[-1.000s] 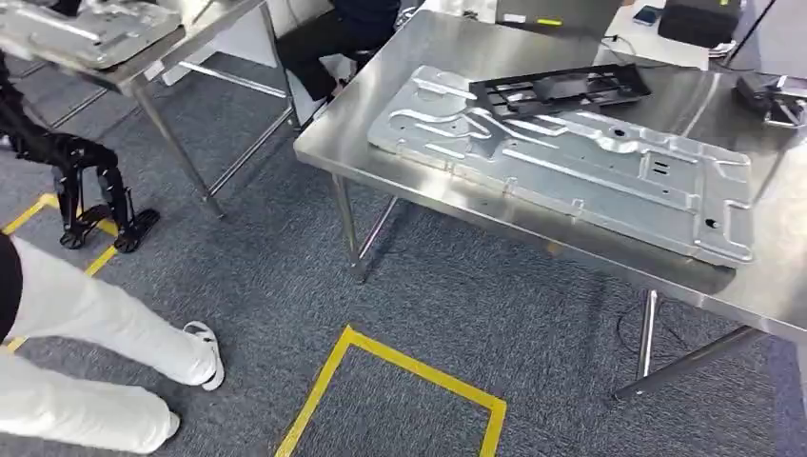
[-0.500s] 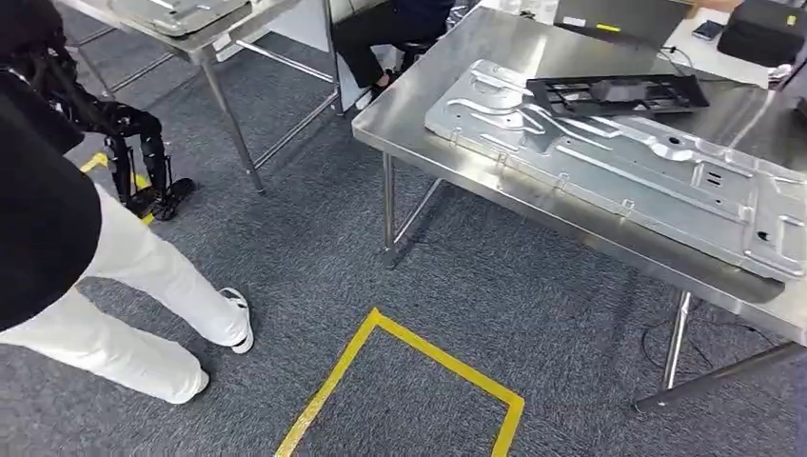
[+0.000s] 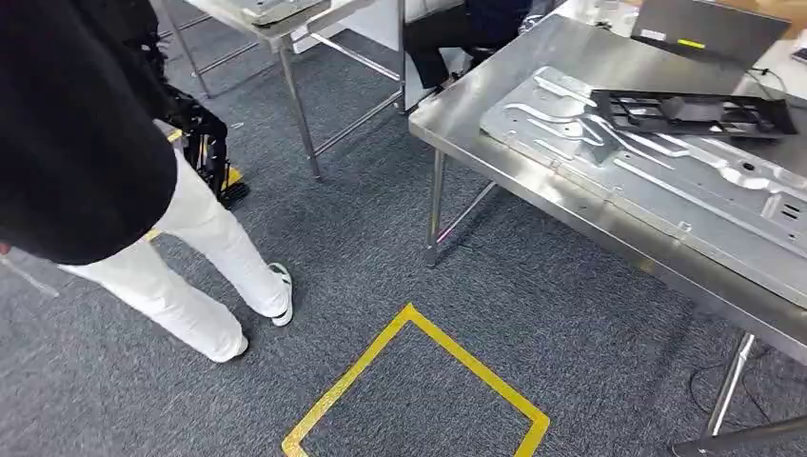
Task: Take the parts from the cabinet and place them on the table.
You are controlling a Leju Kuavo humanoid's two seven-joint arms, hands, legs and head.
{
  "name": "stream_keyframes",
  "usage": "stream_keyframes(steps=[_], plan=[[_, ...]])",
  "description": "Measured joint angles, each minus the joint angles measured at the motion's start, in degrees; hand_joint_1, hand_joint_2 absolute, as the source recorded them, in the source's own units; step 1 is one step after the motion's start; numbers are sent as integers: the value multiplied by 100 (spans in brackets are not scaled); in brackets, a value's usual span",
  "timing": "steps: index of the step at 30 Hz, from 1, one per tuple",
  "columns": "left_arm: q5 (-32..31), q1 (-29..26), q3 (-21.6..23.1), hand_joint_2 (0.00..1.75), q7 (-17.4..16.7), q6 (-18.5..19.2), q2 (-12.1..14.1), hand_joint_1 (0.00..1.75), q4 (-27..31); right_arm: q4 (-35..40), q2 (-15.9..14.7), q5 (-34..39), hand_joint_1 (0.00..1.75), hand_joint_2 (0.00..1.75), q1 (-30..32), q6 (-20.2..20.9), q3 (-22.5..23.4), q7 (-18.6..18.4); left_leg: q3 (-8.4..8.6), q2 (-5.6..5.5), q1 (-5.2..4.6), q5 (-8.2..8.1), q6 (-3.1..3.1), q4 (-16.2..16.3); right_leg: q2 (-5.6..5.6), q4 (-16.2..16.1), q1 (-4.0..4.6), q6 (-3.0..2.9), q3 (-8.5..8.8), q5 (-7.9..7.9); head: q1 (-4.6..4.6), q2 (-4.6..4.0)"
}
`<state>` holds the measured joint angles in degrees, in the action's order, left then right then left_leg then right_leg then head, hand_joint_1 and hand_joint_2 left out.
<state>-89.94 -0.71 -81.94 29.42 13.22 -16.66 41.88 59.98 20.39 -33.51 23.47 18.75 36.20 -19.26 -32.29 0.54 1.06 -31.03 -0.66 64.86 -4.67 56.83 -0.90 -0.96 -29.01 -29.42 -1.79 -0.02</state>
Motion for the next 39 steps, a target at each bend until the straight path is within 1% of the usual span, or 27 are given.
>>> stream_keyframes(steps=[1,2,6,7,8,9,11,12,13,14,15,16,17,18,21,22,24,25,27,28,29,31,32,34,37,38,39], plan=[[0,4,0,0,0,0,9,0,0,-24,2,38,0,0,-20,-20,-13,-24,306,181,3,155,4,-500,-51,37,3,25,-6,-15,0,0],[0,30,2,0,-6,-2,9,0,-6,-50,0,79,0,0,-37,-42,-33,-50,386,389,-43,30,30,-733,-102,84,53,76,-17,-40,-4,0],[2,0,-2,0,-15,0,11,0,-11,-134,0,169,0,0,-106,-48,-127,-83,315,165,-59,136,190,-739,-237,69,41,201,22,-2,9,0],[0,-1,-2,0,-17,2,9,0,-11,-147,-2,180,0,0,-112,-48,-144,-83,320,117,-26,195,256,-783,-163,108,9,242,8,-59,9,0],[2,9,0,0,-15,4,11,0,-11,-162,-2,186,0,0,-113,-37,-155,-83,289,76,-30,219,289,-785,123,293,4,263,-62,-259,13,0],[2,18,0,0,-15,4,22,0,-11,-193,-2,193,0,0,-111,-28,-164,-81,259,23,-32,240,319,-784,305,670,-4,268,-227,-544,13,2],[2,23,0,0,-15,22,26,0,-11,-238,-4,193,0,0,-111,-18,-173,-70,200,-94,-70,276,350,-777,422,1587,6,270,-614,-986,13,0],[2,19,0,0,-17,24,26,0,-11,-254,-4,190,0,0,-111,-18,-173,-63,181,-160,-87,287,357,-771,434,1846,15,259,-721,-1021,13,0],[2,16,0,0,-17,26,26,0,-11,-269,-4,190,0,0,-110,-15,-177,-55,177,-234,-103,293,358,-767,445,1791,22,236,-681,-904,13,0],[2,13,0,0,-20,30,26,0,-11,-282,-4,190,0,0,-111,-15,-190,-50,184,-318,-120,300,357,-761,462,1477,31,197,-517,-672,13,0],[2,13,0,0,-20,33,26,0,-11,-289,-4,193,0,0,-111,-13,-199,-48,205,-397,-133,303,353,-758,505,1002,52,146,-278,-398,15,2],[2,16,2,0,-20,35,26,0,-11,-289,-4,201,0,0,-110,-7,-208,-48,224,-474,-148,307,347,-753,650,409,79,68,4,-110,13,0],[2,20,2,0,-20,37,-2,0,-13,-289,-9,212,0,0,-111,9,-212,-48,184,-511,-140,319,329,-752,955,133,79,-22,136,-134,11,2],[2,48,2,0,-20,39,7,0,-13,-291,-11,214,0,0,-100,22,-223,-48,175,-576,-144,328,301,-717,967,41,74,-23,128,-90,8,0],[0,27,0,0,-31,46,9,0,-13,-291,-11,225,0,0,-108,28,-230,-55,61,-765,-98,410,181,-765,803,-4,107,-49,120,-81,11,0],[0,19,0,0,-33,46,11,0,-13,-289,-9,230,0,0,-111,35,-238,-55,79,-800,-148,387,169,-721,716,-159,13,-55,150,-7,13,0],[2,16,2,0,-35,46,31,0,-11,-291,2,234,0,0,-95,46,-251,-61,-123,-295,-142,46,116,-302,543,-241,24,-97,215,34,-4,0],[0,34,2,0,-35,48,29,0,-11,-293,2,238,0,0,-89,52,-251,-66,-357,-178,-122,-228,68,182,443,-232,30,-96,195,33,-4,0],[0,43,2,0,-37,50,29,0,-11,-297,2,249,0,0,-88,57,-251,-96,-714,-121,-60,-521,-11,977,250,-187,31,-90,164,15,-4,0],[2,35,2,0,-42,50,29,0,-11,-297,2,254,0,0,-90,59,-251,-103,-724,-100,-24,-469,-45,1028,174,-163,22,-71,158,1,-4,0],[0,21,2,0,-44,48,31,0,-11,-297,2,265,0,0,-94,72,-249,-118,-577,-73,15,-283,-80,776,97,-136,10,-47,154,-19,-7,0],[0,14,4,0,-50,48,35,0,-11,-300,2,271,0,0,-103,85,-251,-133,0,68,69,176,-135,-250,-38,-66,-34,21,156,-69,-7,0],[2,29,4,0,-50,48,31,0,-11,-297,2,271,0,0,-109,87,-251,-133,217,308,74,206,-149,-671,-99,-5,-22,71,151,-106,-4,0],[0,51,7,0,-50,41,26,0,-13,-300,-2,239,0,0,-120,107,-249,-131,168,189,23,213,0,-662,-158,35,19,159,139,-157,7,0],[2,18,0,0,-50,33,29,0,-13,-300,-2,184,0,0,-180,168,-249,-112,124,85,20,260,133,-695,-214,17,-18,252,162,-142,2,0],[2,20,2,0,-50,26,29,0,-13,-300,-4,175,0,0,-177,173,-249,-107,146,43,35,292,179,-715,48,125,-42,290,134,-272,7,0],[2,30,2,0,-50,20,29,0,-13,-302,-4,177,0,0,-172,175,-247,-101,123,4,33,314,212,-715,263,404,-45,280,8,-512,4,0]])
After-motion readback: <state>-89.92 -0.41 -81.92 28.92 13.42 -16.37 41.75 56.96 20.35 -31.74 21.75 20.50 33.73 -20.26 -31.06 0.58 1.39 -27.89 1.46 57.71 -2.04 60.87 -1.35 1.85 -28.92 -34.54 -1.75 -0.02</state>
